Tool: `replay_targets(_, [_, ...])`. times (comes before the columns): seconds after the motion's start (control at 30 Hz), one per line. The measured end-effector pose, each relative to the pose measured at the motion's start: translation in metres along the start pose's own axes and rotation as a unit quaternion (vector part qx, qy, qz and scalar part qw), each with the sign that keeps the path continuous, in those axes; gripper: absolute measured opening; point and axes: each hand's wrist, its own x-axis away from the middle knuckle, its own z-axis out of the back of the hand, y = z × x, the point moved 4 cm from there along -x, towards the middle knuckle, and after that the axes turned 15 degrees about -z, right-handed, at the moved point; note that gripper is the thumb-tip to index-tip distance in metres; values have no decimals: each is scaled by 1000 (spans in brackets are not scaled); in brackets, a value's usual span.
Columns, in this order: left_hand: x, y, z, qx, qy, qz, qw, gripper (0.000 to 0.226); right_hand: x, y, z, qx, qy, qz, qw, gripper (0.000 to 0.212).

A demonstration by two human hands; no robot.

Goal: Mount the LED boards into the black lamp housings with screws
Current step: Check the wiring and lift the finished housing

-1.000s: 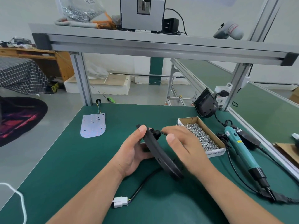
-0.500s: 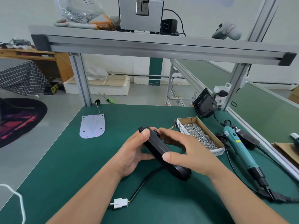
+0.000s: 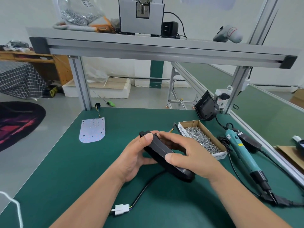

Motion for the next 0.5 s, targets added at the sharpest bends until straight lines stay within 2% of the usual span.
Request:
replay_targets(0.13, [1,0,0,0,5,1,1000,78,2,-4,0,-20,-21,8,1000,57])
replay_targets(0.5, [2,1,-5,-24,36,-7,999,69,-1,-2,1,-65,-25,-29,997,59])
